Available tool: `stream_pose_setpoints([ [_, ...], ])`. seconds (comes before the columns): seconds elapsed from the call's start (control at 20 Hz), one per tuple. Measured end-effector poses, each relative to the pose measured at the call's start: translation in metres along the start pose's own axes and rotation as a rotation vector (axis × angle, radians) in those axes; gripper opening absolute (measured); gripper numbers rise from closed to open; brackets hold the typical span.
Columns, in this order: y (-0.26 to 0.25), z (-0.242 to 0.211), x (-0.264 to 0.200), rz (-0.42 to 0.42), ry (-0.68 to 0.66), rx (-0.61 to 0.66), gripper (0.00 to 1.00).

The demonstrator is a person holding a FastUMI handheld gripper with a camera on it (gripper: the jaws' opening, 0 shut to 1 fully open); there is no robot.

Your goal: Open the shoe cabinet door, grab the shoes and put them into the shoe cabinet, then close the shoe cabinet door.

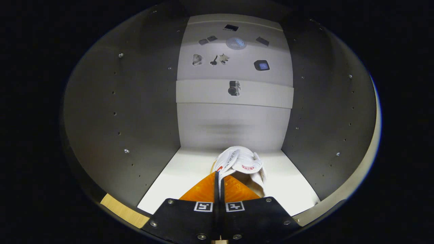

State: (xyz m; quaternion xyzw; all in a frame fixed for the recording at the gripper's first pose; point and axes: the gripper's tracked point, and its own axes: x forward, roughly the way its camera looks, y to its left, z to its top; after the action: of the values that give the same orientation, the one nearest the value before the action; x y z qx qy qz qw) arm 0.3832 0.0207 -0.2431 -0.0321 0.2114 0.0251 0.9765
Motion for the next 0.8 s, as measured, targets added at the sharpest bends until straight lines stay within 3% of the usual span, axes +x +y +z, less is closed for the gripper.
stream_pose_setpoints([
  [0.25, 0.003, -0.001, 0.011, -0.011, -0.003, -0.015, 0.0],
  [0.35, 0.006, -0.002, 0.01, -0.007, 0.001, -0.011, 0.07],
  [0.5, 0.007, 0.007, 0.008, -0.01, -0.031, -0.001, 0.36],
  [0.6, 0.009, 0.012, 0.008, -0.01, -0.05, 0.011, 0.47],
  [0.8, 0.01, 0.018, 0.0, -0.009, -0.069, 0.023, 0.58],
])
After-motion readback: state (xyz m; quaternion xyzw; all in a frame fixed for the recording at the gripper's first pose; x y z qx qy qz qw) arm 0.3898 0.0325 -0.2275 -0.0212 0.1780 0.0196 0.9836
